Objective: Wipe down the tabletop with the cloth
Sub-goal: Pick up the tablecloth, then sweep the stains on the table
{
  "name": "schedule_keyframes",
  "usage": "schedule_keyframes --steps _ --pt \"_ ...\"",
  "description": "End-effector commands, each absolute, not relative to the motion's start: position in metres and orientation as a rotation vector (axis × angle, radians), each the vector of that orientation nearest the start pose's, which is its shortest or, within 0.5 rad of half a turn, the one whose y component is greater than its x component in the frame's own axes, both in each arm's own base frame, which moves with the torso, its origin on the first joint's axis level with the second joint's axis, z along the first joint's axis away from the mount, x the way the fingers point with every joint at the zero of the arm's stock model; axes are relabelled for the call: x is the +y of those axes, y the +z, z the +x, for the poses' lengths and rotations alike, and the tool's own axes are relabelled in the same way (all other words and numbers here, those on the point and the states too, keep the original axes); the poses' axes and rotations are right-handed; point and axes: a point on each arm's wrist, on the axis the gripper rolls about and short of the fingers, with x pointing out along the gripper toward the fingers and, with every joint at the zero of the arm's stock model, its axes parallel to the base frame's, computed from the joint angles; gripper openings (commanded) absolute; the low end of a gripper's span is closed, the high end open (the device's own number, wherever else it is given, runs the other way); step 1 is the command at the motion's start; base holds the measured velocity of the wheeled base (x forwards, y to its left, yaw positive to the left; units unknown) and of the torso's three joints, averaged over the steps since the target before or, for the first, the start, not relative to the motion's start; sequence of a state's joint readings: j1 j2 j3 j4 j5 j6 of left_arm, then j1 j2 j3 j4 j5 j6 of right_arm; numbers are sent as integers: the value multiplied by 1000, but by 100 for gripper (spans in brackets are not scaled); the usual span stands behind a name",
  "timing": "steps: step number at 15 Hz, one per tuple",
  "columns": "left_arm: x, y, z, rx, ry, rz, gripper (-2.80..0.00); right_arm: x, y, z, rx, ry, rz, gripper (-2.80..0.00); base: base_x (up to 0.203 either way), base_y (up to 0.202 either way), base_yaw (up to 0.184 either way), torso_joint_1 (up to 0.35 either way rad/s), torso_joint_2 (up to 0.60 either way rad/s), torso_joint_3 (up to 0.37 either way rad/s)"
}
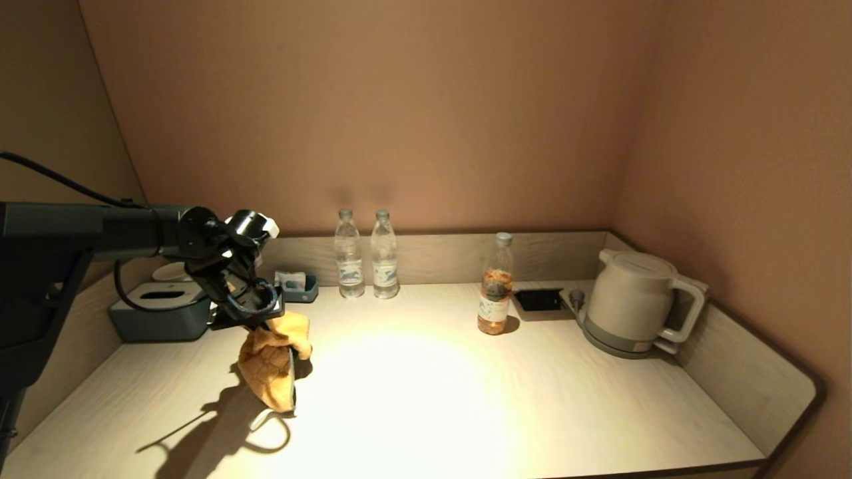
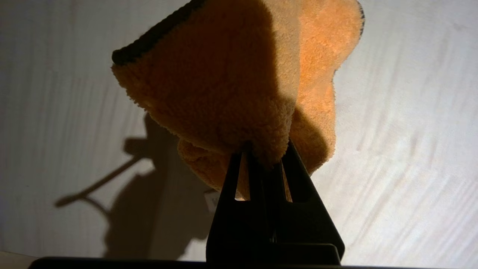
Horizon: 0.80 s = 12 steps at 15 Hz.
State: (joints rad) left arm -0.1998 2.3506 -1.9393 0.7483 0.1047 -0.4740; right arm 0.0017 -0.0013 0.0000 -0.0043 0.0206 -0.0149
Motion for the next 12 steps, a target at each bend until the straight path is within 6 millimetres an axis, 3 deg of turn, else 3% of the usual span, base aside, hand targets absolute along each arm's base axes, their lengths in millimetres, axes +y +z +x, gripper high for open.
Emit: schedule_keyframes --steps 1,4,7,12 --pt "-82 84 445 1180 251 -220 -280 0 76 -23 -5 23 -15 -280 0 0 0 0 0 0" --pt "-83 63 451 1195 261 -196 -280 0 76 -23 -5 23 -15 -280 0 0 0 0 0 0" --pt "-87 55 450 1215 267 -177 -280 0 76 -23 -5 23 -15 -280 0 0 0 0 0 0" --pt "-131 53 439 1232 187 -117 -280 0 76 -23 -5 23 -15 -280 0 0 0 0 0 0"
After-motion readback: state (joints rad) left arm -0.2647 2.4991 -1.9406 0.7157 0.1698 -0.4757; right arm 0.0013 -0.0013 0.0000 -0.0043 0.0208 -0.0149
